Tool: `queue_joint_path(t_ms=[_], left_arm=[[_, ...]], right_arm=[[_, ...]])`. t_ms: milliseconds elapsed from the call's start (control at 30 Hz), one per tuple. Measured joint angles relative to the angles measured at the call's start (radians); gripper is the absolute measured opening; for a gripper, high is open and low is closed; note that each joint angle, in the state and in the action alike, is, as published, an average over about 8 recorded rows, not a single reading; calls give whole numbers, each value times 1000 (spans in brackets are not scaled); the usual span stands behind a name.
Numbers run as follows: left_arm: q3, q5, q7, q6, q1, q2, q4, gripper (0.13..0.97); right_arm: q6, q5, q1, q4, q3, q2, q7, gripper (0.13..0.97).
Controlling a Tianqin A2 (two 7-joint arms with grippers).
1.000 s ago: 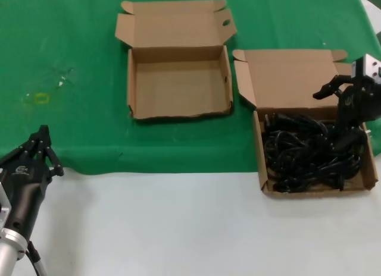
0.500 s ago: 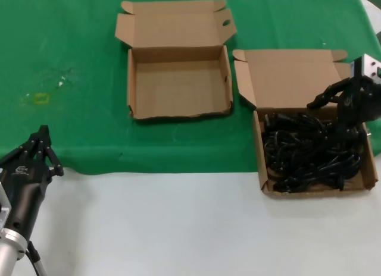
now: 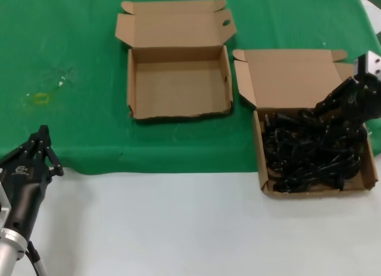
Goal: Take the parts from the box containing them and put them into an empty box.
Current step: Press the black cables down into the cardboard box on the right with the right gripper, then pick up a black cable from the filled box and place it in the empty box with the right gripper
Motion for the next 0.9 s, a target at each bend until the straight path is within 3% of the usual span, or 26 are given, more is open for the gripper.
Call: queue_joint_path(t_ms=[167, 900], left_arm=[[0, 0, 0, 0, 0, 0, 0, 144], [0, 0, 0, 0, 0, 0, 0, 144]], right_arm=[[-13, -3, -13, 65, 10, 26, 42, 236], [-52, 6, 11, 232, 54, 60, 182, 172]])
